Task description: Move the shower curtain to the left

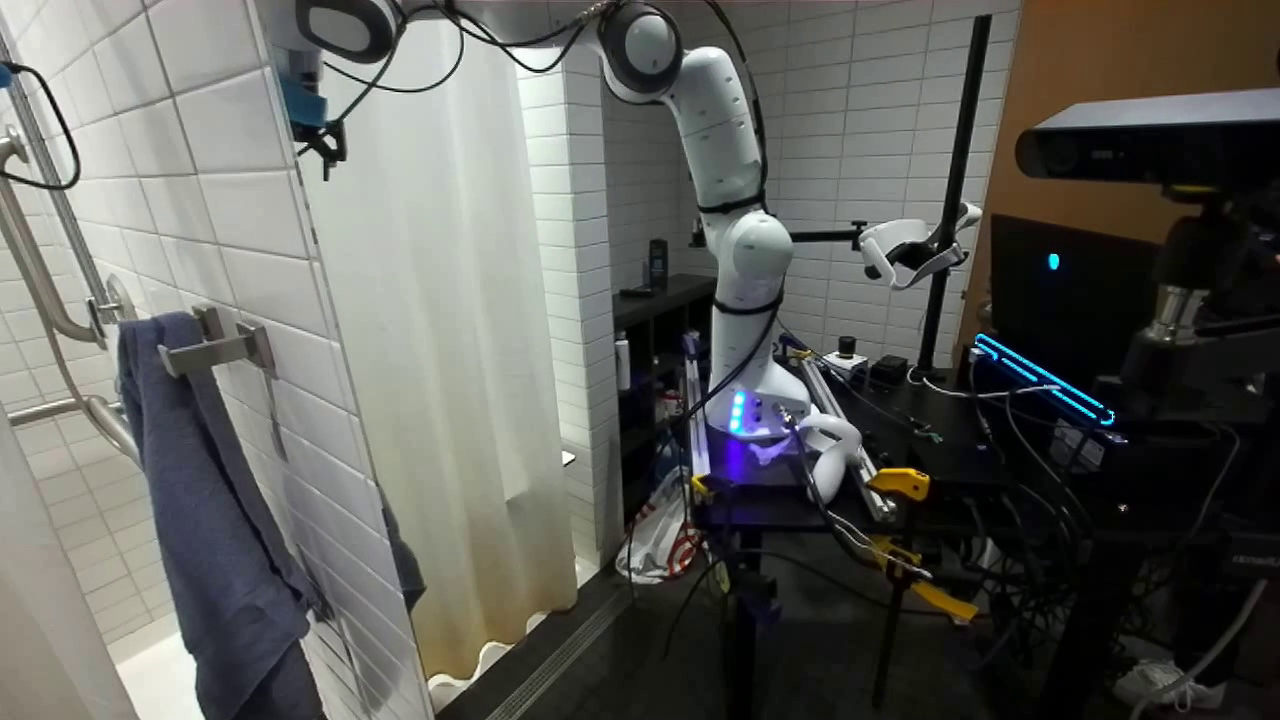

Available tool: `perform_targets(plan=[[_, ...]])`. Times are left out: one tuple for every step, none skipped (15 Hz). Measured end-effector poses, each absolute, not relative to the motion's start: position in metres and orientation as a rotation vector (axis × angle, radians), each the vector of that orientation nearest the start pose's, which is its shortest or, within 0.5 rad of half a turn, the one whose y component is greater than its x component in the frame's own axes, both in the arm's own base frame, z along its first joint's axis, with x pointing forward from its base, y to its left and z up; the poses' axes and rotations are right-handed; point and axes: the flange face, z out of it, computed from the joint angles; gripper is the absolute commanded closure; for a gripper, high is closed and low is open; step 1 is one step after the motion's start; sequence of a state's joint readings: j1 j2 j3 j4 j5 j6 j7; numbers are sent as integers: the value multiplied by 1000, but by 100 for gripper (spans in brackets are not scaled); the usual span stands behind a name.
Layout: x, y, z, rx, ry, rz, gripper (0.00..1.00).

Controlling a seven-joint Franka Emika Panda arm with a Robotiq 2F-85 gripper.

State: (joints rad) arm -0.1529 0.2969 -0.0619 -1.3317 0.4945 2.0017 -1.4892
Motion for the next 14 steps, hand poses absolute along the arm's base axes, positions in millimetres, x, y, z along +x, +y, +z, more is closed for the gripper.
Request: perform_targets(plan=[[677,-110,611,-2476,-1646,-906,0],[682,-109,612,-2460,-1663,-907,0],[687,-108,613,-2445,-1675,-906,0],[691,-106,613,-2431,-1687,-907,0],[696,-105,613,-2416,-1700,-908,0],[700,-104,613,-2403,-1713,-907,0],[705,-104,612,-2393,-1725,-905,0],[709,-103,612,-2383,-1736,-903,0],[713,-102,611,-2372,-1747,-902,0],[717,-101,610,-2361,-1761,-901,0],[720,-100,610,-2348,-1776,-901,0],[724,-99,609,-2336,-1789,-898,0],[727,-97,609,-2325,-1805,-894,0],[730,-95,609,-2312,-1817,-894,0]])
